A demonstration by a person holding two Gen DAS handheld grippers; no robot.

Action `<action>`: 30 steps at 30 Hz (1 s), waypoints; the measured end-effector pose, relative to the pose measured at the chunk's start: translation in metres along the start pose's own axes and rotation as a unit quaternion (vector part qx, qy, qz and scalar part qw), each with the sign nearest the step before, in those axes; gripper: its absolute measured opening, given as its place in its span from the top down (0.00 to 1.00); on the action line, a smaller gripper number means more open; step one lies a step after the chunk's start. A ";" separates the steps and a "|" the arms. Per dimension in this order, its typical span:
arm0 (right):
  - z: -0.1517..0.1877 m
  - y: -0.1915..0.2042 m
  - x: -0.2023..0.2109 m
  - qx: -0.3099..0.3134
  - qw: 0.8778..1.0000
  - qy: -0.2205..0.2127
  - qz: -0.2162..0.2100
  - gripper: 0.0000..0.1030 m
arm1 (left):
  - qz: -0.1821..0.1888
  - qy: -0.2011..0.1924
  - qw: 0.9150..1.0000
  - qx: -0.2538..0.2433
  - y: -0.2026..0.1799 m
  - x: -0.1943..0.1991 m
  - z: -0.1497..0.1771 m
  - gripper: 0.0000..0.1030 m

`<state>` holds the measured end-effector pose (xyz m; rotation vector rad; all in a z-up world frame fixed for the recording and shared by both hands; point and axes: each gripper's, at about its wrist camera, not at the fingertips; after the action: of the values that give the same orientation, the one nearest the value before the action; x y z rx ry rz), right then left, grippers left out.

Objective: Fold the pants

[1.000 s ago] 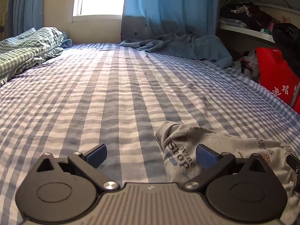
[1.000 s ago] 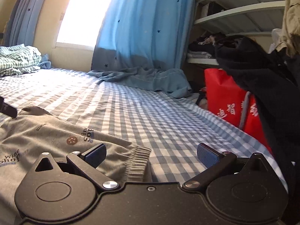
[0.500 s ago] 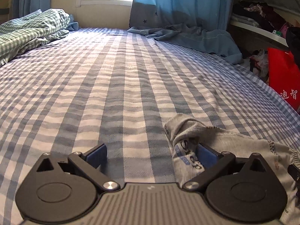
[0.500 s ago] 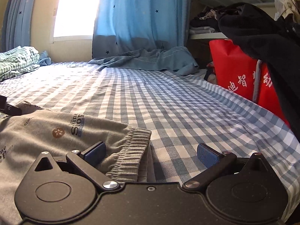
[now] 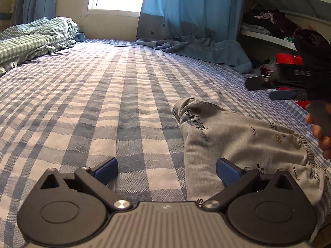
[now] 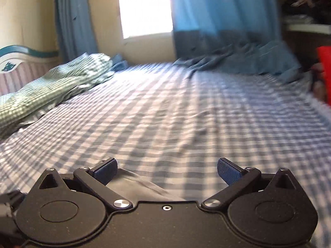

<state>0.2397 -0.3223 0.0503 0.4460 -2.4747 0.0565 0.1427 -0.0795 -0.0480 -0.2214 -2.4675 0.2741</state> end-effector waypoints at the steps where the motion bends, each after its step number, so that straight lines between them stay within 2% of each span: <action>1: -0.007 0.004 -0.014 0.003 1.000 0.018 -0.013 0.01 | 0.002 0.000 1.000 0.003 0.001 0.000 0.000 0.00; 2: -0.012 0.009 -0.027 0.007 0.999 0.034 -0.022 0.02 | 0.002 -0.001 1.000 0.004 0.000 0.000 0.001 0.00; 4: -0.021 0.019 -0.050 0.015 0.997 0.059 -0.039 0.13 | -0.001 -0.002 1.000 -0.001 -0.002 0.000 0.003 0.00; 6: -0.029 0.029 -0.067 0.020 0.995 0.078 -0.062 0.31 | -0.003 -0.003 1.000 -0.003 -0.002 0.000 0.004 0.00; 7: -0.033 0.034 -0.074 0.023 0.993 0.085 -0.073 0.37 | -0.002 -0.003 1.000 -0.003 -0.002 0.000 0.004 0.00; 8: -0.036 0.039 -0.078 0.028 0.991 0.093 -0.088 0.48 | 0.000 -0.004 1.000 -0.001 -0.001 0.001 0.004 0.00; 9: -0.039 0.044 -0.083 0.039 0.988 0.104 -0.103 0.54 | 0.002 -0.005 1.000 0.002 0.000 0.001 0.004 0.00; 14: -0.045 0.068 -0.096 0.107 0.976 0.144 -0.124 0.58 | 0.008 -0.008 1.000 0.009 0.003 0.001 0.005 0.00; 16: -0.045 0.074 -0.099 0.124 0.972 0.154 -0.127 0.71 | 0.007 -0.008 1.000 0.008 0.003 0.001 0.005 0.00; 18: -0.045 0.079 -0.101 0.131 0.970 0.155 -0.133 0.94 | 0.006 -0.008 1.000 0.007 0.003 0.001 0.005 0.00; 22: -0.045 0.088 -0.113 0.147 0.972 0.151 -0.107 0.98 | 0.008 -0.008 1.000 0.009 0.004 0.001 0.005 0.00; 27: -0.042 0.072 -0.121 0.095 0.982 0.140 -0.080 1.00 | 0.006 -0.008 1.000 0.008 0.003 0.001 0.005 0.00; 30: -0.039 0.063 -0.119 0.067 0.986 0.130 -0.078 1.00 | 0.004 -0.008 1.000 0.006 0.002 0.001 0.005 0.00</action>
<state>0.3314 -0.2214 0.0165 0.6471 -2.1807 0.2048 0.1392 -0.0783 -0.0514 -0.2257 -2.4804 0.2949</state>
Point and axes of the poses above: each gripper's, at about its wrist camera, not at the fingertips, and x roughly against the way its jaws point, y to its left, z to its underside, and after that the axes turned 4 degrees about x, right-handed
